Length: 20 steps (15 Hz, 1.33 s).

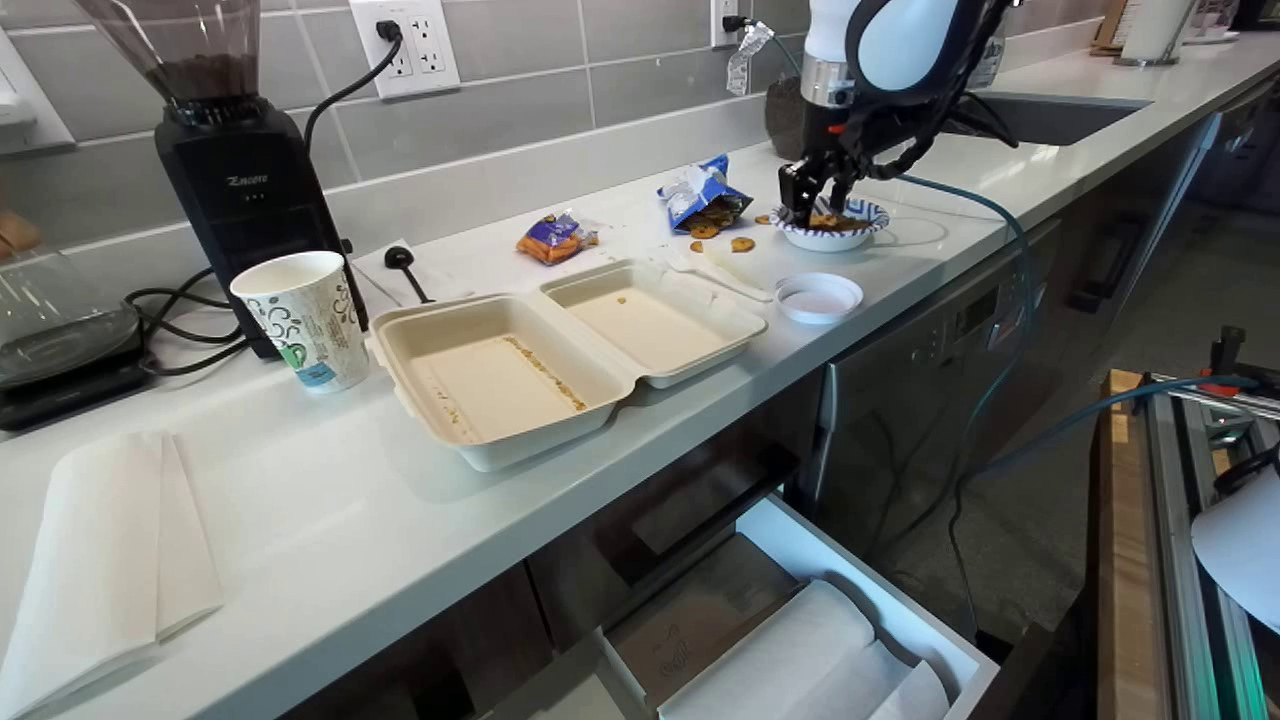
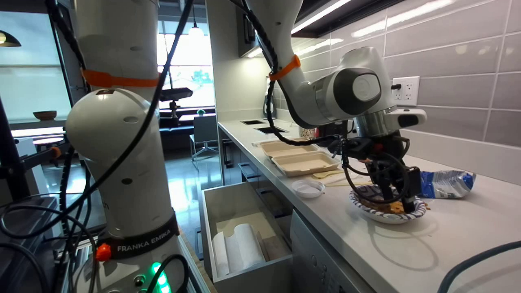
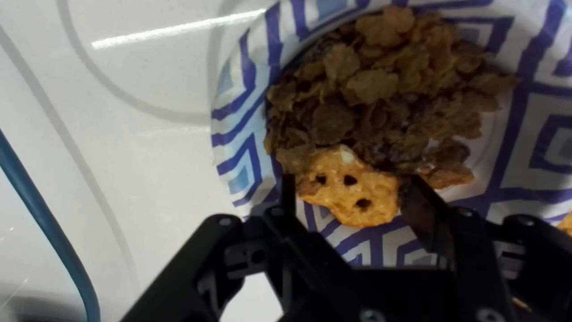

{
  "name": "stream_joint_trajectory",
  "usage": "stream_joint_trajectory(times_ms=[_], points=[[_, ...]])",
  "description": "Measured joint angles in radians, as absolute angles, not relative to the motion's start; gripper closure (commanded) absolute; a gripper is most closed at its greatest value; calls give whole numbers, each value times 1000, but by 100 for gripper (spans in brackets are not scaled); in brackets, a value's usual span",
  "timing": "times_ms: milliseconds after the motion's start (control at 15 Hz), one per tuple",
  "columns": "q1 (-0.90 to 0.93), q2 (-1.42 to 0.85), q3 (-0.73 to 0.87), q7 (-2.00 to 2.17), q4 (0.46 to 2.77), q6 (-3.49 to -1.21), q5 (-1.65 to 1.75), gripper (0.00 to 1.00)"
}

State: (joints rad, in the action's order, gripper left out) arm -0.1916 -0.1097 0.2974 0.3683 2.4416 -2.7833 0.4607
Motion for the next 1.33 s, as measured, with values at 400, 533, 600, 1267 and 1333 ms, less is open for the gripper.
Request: stream_joint_trajectory(times_ms=[400,533,600,1267,1333], points=[[-191,-107,298,435,2443,-2783,463,0],[-190,-107,298,464,2444,-2783,463,2],[-190,-107,298,478,2445,-2783,463,4],[-190,-109,298,571,2463,-2781,456,0],[-190,-109,298,578,2463,-2781,454,0]])
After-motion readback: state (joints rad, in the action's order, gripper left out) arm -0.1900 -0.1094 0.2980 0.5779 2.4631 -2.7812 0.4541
